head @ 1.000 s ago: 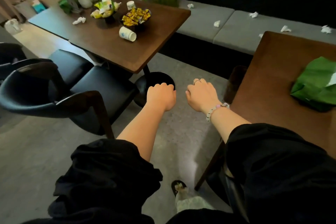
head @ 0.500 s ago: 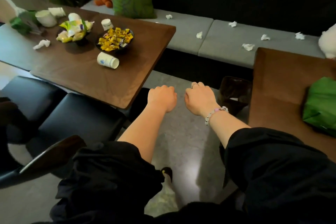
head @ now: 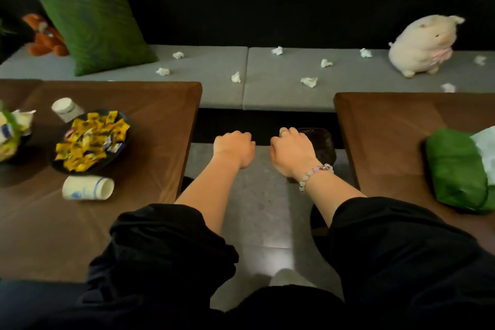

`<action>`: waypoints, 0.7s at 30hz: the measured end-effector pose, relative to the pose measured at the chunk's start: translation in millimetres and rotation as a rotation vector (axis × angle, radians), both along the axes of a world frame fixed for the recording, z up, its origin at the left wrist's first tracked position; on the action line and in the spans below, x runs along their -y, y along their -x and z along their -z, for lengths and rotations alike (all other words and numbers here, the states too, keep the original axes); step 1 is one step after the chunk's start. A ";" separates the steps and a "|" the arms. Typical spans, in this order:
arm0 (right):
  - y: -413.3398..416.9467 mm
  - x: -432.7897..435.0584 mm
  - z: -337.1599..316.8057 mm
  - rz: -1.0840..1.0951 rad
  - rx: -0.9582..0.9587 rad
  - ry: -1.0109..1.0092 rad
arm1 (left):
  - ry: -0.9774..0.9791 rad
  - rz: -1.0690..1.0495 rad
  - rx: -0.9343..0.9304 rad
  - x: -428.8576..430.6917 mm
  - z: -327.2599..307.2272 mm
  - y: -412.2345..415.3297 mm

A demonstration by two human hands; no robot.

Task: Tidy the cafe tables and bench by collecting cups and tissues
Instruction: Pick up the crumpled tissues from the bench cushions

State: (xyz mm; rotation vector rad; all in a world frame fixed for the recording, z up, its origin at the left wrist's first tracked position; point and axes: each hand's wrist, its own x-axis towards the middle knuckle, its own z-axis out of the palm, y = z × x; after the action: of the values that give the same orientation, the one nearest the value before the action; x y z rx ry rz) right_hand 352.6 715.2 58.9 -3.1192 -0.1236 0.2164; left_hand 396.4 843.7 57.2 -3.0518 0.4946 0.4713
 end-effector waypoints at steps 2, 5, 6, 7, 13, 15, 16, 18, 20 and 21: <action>-15.3 15.2 -0.8 0.045 0.005 0.010 | -0.016 0.049 -0.018 17.1 5.7 -16.5; -46.3 38.0 -0.6 0.104 0.003 0.013 | -0.014 0.104 -0.018 39.3 8.9 -48.9; -59.6 44.5 0.6 0.114 0.003 0.015 | -0.010 0.109 -0.013 45.0 9.1 -62.9; -74.7 50.6 2.2 0.118 0.007 0.017 | -0.009 0.110 -0.005 50.5 9.3 -78.5; -176.1 90.0 -0.3 0.139 0.026 -0.037 | -0.027 0.070 -0.003 86.7 6.0 -177.3; -211.1 106.0 -2.9 0.153 0.010 -0.051 | -0.037 0.061 -0.030 102.3 1.5 -210.0; -228.2 112.7 -2.9 0.153 0.005 -0.056 | -0.042 0.054 -0.036 109.3 -0.6 -225.6; -259.5 122.3 -1.4 0.147 -0.008 -0.061 | -0.048 0.041 -0.049 120.8 -2.9 -253.4; -285.1 126.8 2.6 0.136 -0.032 -0.059 | -0.058 0.028 -0.065 128.3 -1.2 -274.8; -297.1 127.5 5.1 0.124 -0.047 -0.056 | -0.063 0.020 -0.072 131.1 0.4 -284.8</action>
State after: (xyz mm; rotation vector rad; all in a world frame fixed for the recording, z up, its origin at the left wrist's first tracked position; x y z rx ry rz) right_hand 649.7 587.6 53.8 -3.0493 0.0627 0.2793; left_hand 681.2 712.6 56.8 -2.9761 0.5027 0.5857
